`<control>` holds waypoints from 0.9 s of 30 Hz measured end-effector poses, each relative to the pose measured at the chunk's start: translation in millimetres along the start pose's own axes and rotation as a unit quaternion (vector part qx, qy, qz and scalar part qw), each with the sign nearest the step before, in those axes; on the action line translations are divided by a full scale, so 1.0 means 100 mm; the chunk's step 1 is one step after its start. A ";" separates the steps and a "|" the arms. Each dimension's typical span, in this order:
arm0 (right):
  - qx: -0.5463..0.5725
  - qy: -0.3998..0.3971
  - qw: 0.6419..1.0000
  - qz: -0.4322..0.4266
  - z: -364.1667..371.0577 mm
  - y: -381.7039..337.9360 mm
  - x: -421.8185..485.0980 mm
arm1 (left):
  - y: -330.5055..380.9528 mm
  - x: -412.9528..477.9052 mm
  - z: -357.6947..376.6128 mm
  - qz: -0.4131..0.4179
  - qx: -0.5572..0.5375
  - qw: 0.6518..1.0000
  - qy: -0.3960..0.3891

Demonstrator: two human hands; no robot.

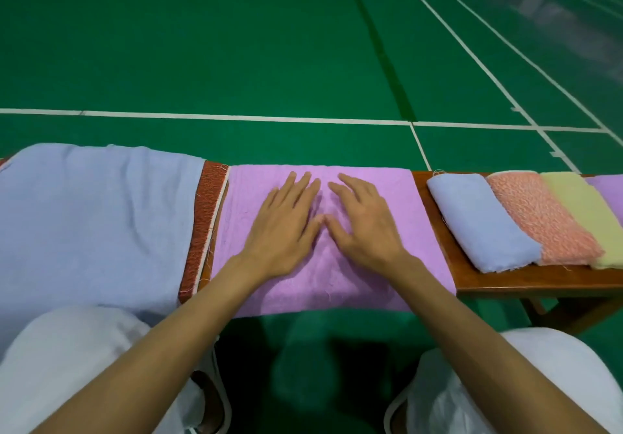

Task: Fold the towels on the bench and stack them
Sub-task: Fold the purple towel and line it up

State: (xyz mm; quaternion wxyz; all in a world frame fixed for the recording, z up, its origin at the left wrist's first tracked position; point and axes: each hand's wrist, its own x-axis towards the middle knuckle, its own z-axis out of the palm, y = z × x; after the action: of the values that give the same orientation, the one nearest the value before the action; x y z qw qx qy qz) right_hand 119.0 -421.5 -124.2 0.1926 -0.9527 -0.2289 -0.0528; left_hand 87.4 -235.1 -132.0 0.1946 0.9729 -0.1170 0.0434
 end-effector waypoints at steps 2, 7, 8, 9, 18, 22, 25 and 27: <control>-0.033 -0.073 0.997 -0.016 0.13 0.01 0.01 | -0.01 0.02 0.09 -0.005 0.031 0.999 -0.034; -0.102 -0.125 0.987 0.018 0.15 0.24 -0.06 | -0.19 -0.05 0.14 -0.036 0.083 0.994 -0.054; -0.100 -0.120 0.987 0.029 0.12 0.31 -0.08 | -0.25 -0.07 0.12 -0.048 0.085 0.994 -0.050; -0.098 -0.116 0.987 0.045 0.08 0.41 -0.09 | -0.32 -0.09 0.10 -0.061 0.088 0.993 -0.047; -0.110 -0.099 0.981 0.124 -0.03 0.71 -0.15 | -0.63 -0.21 0.00 -0.106 0.093 0.990 -0.019; -0.105 -0.098 0.980 0.136 -0.03 0.68 -0.14 | -0.61 -0.20 -0.01 -0.099 0.082 0.991 -0.022; -0.051 -0.060 0.987 0.143 -0.09 0.62 -0.14 | -0.58 -0.21 -0.06 -0.095 0.023 0.995 -0.009; -0.008 0.016 0.989 0.148 -0.19 0.61 -0.13 | -0.53 -0.22 -0.12 -0.109 -0.021 0.993 0.040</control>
State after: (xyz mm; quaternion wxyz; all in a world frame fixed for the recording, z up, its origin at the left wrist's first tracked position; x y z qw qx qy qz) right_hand 134.6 -484.1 -130.0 0.1943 -0.9766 -0.0822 -0.0404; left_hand 78.5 -177.7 -143.1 0.2232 0.9730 -0.0031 0.0581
